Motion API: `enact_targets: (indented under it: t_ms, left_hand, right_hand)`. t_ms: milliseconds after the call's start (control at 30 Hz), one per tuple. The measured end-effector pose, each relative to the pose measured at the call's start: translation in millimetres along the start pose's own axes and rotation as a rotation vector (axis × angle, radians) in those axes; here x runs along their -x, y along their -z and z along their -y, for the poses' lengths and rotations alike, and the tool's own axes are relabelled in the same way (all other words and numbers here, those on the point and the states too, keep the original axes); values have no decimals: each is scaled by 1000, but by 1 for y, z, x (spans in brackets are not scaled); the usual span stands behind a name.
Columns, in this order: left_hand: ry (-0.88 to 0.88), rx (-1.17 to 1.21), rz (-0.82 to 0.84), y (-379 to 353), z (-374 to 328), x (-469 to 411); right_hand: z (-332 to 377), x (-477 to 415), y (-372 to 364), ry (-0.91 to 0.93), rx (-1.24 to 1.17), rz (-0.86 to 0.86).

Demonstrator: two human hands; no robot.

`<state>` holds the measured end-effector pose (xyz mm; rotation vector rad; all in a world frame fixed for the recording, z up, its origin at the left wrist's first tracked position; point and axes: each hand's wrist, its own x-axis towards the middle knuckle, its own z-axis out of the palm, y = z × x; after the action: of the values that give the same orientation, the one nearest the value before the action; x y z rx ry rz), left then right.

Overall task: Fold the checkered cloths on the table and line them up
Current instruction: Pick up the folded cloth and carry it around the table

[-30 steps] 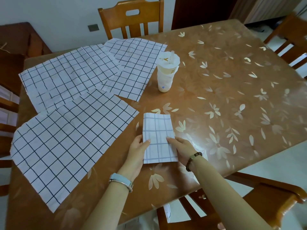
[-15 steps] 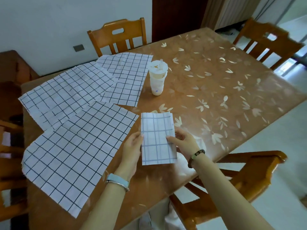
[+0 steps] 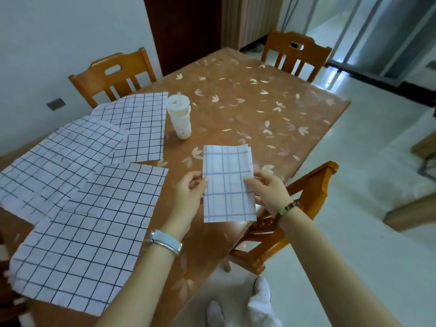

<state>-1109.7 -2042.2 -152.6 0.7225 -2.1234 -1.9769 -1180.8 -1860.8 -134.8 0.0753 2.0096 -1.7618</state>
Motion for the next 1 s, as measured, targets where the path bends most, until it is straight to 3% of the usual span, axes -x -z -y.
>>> enact_targets:
  t_ms: [567, 1000]
  left_hand:
    - [-48, -100, 342, -198, -48, 72]
    - [4, -116, 507, -349, -37, 159]
  right_hand:
    - [-31, 107, 203, -11, -358, -267]
    - [-81, 180, 361, -31, -391, -369]
